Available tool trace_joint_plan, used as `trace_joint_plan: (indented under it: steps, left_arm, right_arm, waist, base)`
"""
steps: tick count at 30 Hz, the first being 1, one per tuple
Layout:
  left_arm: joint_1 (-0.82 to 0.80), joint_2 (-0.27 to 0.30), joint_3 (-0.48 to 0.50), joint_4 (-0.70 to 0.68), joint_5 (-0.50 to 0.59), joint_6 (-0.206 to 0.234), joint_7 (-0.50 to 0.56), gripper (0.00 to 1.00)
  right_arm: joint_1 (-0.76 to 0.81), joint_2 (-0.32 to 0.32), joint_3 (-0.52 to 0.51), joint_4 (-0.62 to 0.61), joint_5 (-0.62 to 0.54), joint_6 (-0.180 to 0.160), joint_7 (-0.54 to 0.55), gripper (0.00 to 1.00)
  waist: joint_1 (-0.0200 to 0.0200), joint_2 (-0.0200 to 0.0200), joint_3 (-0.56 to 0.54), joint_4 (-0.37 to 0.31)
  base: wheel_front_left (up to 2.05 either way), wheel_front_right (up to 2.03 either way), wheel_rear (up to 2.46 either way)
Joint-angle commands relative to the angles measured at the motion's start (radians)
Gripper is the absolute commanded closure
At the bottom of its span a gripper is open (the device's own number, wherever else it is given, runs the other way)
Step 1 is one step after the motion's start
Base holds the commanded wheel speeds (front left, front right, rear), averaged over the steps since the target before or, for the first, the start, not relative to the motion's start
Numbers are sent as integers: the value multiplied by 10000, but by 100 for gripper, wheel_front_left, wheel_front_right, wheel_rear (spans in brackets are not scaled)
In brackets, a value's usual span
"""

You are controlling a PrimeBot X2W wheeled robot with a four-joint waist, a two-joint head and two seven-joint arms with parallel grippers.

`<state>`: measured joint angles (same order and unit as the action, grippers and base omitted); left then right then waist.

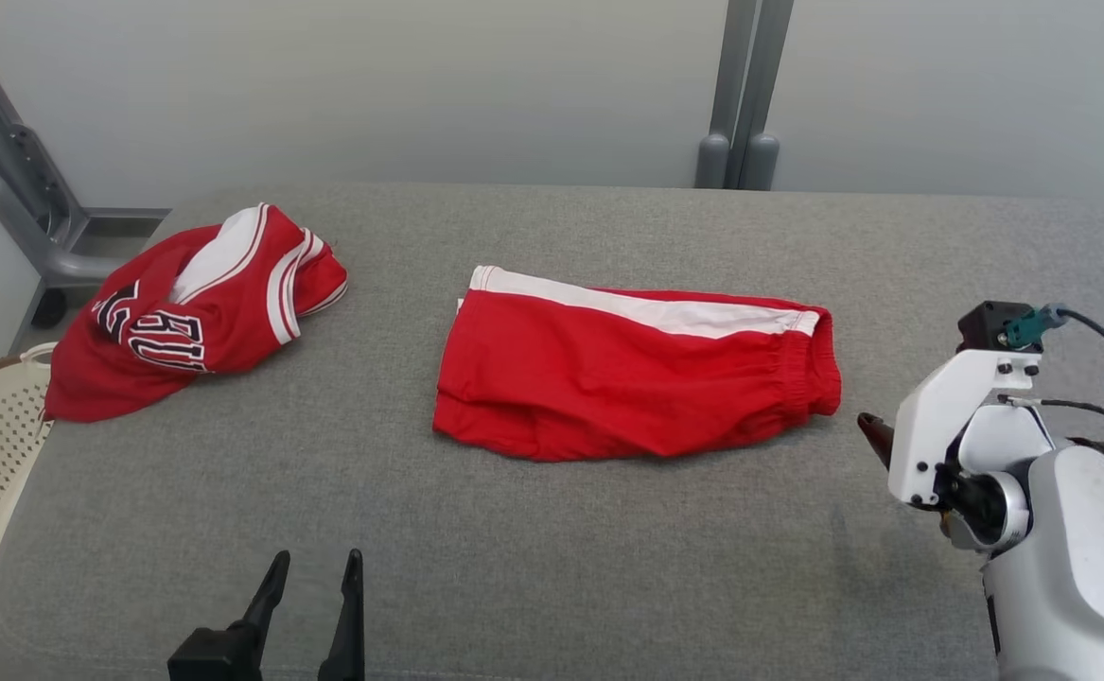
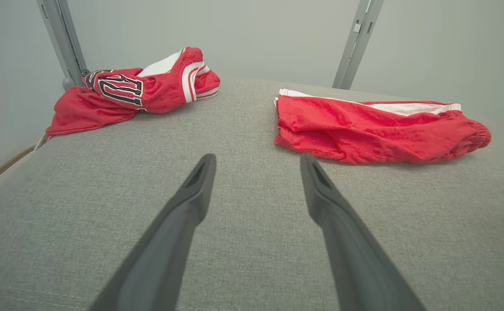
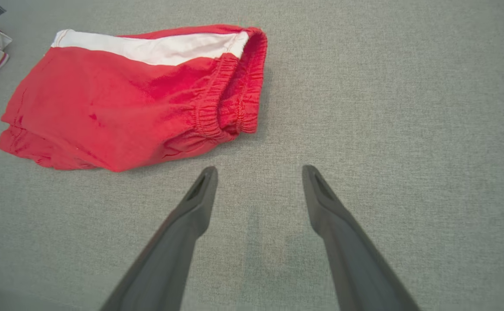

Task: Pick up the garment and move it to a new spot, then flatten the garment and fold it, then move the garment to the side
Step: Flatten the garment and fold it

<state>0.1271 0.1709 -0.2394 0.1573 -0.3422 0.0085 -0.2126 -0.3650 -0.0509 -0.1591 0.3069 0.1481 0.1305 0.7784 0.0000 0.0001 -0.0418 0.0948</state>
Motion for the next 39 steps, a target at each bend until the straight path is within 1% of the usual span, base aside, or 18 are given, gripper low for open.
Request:
trace_joint_plan:
  steps: [1, 3, 6, 13, 19, 27, 31, 34, 39]
  left_arm:
    - [-194, -27, -48, 1, 39, -38, 8, 0]
    - [-252, -42, -137, 17, 74, -65, 40, 0]
    - [-426, -119, -280, 11, 118, -85, 71, 0]
    - [-776, -212, -476, 200, 100, -182, 5, 0]
    - [-1137, -278, -608, 345, 128, -261, -72, 0]
    - [-1481, -412, -815, 583, 152, -331, -135, 0]
    - [-1563, -444, -860, 673, 123, -305, -176, 0]
    - [-1588, -453, -872, 719, 86, -285, -192, 0]
    - [-1597, -466, -914, 840, -11, -303, -205, 0]
  right_arm:
    - [-123, 8, -50, 88, -52, 3, 307, 0]
    - [-471, -17, -306, 121, -201, 3, 820, 0]
    - [-1004, -12, -794, 323, -298, 3, 1175, 0]
    - [-2418, -6, -1945, 1549, -622, 3, 1073, 0]
    - [-3605, -7, -2676, 3116, -1019, 3, 617, 0]
    - [-4600, -9, -3092, 5100, -1733, 3, -256, 0]
    - [-5019, -13, -3165, 5731, -2006, 3, -902, 0]
    - [-5121, -23, -3359, 5901, -2159, 2, -1132, 0]
    - [-5301, -6, -3803, 6579, -2618, 2, -1384, 0]
  waist:
    - [0, -1, 146, 132]
    - [0, -1, 286, 233]
    - [0, -1, 569, 381]
    - [0, -1, 1051, 624]
    - [0, -1, 1529, 750]
    - [0, -1, 1999, 939]
    - [0, -1, 2089, 952]
    - [0, -1, 2076, 927]
    - [0, -1, 2004, 881]
  base:
    - [0, 0, 0]
    - [0, 0, 0]
    - [0, 0, 0]
    - [0, 0, 0]
    - [0, 0, 0]
    - [0, 0, 0]
    - [0, 0, 0]
    - [0, 0, 0]
    - [0, 0, 0]
